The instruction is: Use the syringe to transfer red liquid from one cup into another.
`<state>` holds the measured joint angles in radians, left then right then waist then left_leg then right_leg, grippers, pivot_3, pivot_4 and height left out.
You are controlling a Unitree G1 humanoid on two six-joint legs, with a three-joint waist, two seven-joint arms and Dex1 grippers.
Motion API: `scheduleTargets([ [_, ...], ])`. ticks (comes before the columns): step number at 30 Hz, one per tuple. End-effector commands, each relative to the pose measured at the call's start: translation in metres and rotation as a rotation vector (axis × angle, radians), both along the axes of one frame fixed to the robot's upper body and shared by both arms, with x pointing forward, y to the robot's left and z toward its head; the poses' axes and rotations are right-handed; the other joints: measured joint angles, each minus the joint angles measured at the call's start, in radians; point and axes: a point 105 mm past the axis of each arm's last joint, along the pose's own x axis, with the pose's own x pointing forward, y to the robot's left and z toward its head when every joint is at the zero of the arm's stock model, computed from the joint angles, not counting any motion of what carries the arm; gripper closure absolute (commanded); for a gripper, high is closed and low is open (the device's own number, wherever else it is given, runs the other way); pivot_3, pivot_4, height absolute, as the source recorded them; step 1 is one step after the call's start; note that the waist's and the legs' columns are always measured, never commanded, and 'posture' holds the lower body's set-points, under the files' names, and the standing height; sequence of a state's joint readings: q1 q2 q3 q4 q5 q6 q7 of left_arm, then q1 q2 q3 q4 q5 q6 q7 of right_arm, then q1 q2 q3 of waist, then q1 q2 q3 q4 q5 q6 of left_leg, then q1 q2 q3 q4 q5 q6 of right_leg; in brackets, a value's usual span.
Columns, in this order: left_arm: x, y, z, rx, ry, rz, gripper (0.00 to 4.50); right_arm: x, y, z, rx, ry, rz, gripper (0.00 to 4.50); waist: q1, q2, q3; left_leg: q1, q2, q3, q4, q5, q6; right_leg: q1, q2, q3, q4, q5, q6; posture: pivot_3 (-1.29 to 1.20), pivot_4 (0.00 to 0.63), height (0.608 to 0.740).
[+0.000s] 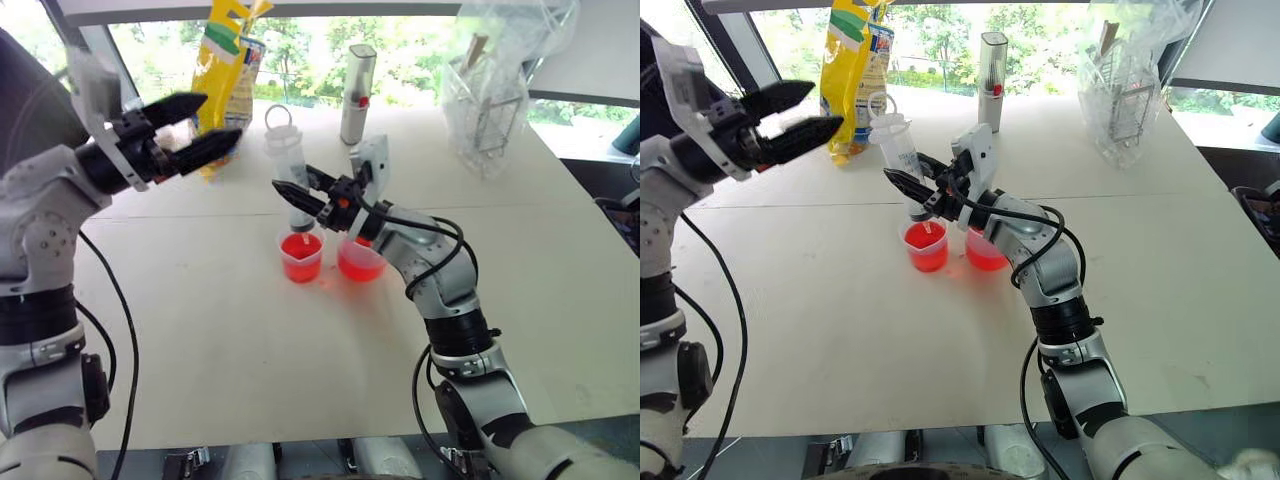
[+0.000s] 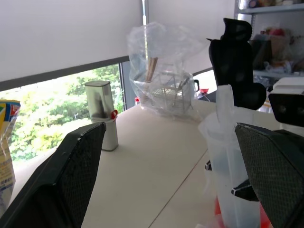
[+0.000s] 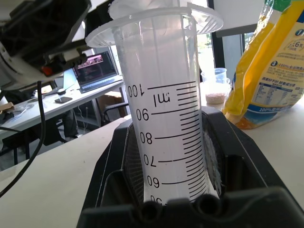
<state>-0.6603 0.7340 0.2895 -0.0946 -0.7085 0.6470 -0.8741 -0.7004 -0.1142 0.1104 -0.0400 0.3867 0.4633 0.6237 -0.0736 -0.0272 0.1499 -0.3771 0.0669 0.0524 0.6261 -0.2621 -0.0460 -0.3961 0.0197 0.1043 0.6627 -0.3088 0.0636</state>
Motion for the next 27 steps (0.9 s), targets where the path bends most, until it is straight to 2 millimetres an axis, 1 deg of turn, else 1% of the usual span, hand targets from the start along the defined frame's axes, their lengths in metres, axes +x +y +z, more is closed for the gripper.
scheduleTargets([
  [1,-0.010,-0.002,-0.007,0.059,-0.003,-0.009,0.07,-0.003,-0.010,0.044,0.075,-0.064,-0.008,3.13,0.001,0.000,0.000,0.000,0.000,0.000,0.000,0.000,0.000,0.000,0.000,0.000,0.000,0.000,0.000,0.00,0.150,0.740],
  [4,-0.015,-0.005,-0.032,0.127,0.048,-0.023,0.07,0.007,-0.024,0.060,0.092,-0.002,-0.070,3.13,0.002,0.000,0.000,0.000,0.000,-0.001,-0.001,0.000,0.000,-0.001,0.000,0.000,0.000,0.000,0.000,0.00,0.150,0.740],
  [7,-0.019,-0.010,-0.041,0.138,0.067,-0.040,0.07,0.021,-0.044,0.079,0.111,0.058,-0.162,3.13,0.003,0.000,0.000,0.000,0.000,0.000,-0.001,0.000,0.000,-0.001,-0.002,0.000,0.000,0.000,0.000,0.00,0.150,0.740],
  [8,-0.020,-0.013,-0.043,0.140,0.068,-0.045,0.07,0.027,-0.055,0.086,0.105,0.087,-0.204,3.13,0.005,0.000,0.000,-0.001,0.000,0.000,-0.001,0.000,0.000,-0.001,-0.002,0.000,0.000,0.000,-0.001,0.00,0.150,0.740],
  [10,-0.022,-0.019,-0.047,0.140,0.069,-0.055,0.07,0.045,-0.084,0.092,0.065,0.161,-0.334,3.13,0.005,0.000,0.000,-0.002,0.000,0.000,-0.001,0.000,0.000,-0.001,-0.003,-0.001,-0.002,0.000,-0.001,0.00,0.150,0.740],
  [12,-0.025,-0.025,-0.051,0.141,0.073,-0.068,0.07,0.058,-0.113,0.088,0.011,0.260,-0.452,3.13,0.005,0.000,0.000,-0.002,-0.002,0.000,-0.001,0.000,0.000,-0.001,-0.005,-0.001,-0.003,-0.002,-0.003,0.00,0.150,0.740],
  [14,-0.026,-0.029,-0.053,0.140,0.073,-0.075,0.07,0.064,-0.136,0.075,-0.065,0.377,-0.531,3.13,0.004,0.000,0.000,-0.003,-0.002,0.002,-0.004,0.000,0.000,-0.001,-0.006,-0.001,-0.009,-0.002,-0.004,0.00,0.150,0.740],
  [16,-0.027,-0.033,-0.055,0.135,0.073,-0.077,0.07,0.067,-0.158,0.056,-0.127,0.479,-0.604,3.13,0.004,0.000,0.000,-0.003,-0.002,0.003,-0.007,0.000,0.000,-0.001,-0.006,-0.001,-0.012,-0.001,-0.003,0.00,0.150,0.740],
  [18,-0.028,-0.035,-0.057,0.129,0.076,-0.079,0.07,0.065,-0.173,0.035,-0.178,0.582,-0.643,3.13,0.003,0.000,0.000,-0.005,-0.003,0.003,-0.011,0.000,0.000,-0.003,-0.006,0.000,-0.014,0.000,0.000,0.00,0.150,0.740],
  [19,-0.029,-0.036,-0.058,0.127,0.078,-0.080,0.07,0.063,-0.179,0.022,-0.201,0.641,-0.659,3.13,0.002,0.000,-0.001,-0.006,-0.002,0.004,-0.011,0.000,0.000,-0.004,-0.005,0.001,-0.014,0.000,0.000,0.00,0.150,0.740],
  [22,-0.030,-0.040,-0.060,0.122,0.083,-0.086,0.07,0.056,-0.193,-0.016,-0.257,0.783,-0.688,3.13,0.003,0.001,-0.001,-0.012,0.000,0.002,-0.012,0.000,0.000,-0.011,0.000,0.001,-0.014,0.000,0.000,0.00,0.150,0.740],
  [24,-0.031,-0.042,-0.060,0.120,0.087,-0.091,0.07,0.051,-0.200,-0.039,-0.287,0.860,-0.703,3.13,0.004,0.001,-0.001,-0.012,0.000,0.002,-0.012,0.000,0.000,-0.012,0.001,0.001,-0.013,0.000,0.000,0.00,0.150,0.740],
  [27,-0.033,-0.044,-0.062,0.125,0.092,-0.096,0.07,0.043,-0.207,-0.065,-0.330,0.934,-0.720,3.13,0.003,0.001,-0.001,-0.012,0.000,0.002,-0.011,0.000,0.000,-0.012,0.001,0.001,-0.013,0.000,0.000,0.00,0.150,0.740],
])
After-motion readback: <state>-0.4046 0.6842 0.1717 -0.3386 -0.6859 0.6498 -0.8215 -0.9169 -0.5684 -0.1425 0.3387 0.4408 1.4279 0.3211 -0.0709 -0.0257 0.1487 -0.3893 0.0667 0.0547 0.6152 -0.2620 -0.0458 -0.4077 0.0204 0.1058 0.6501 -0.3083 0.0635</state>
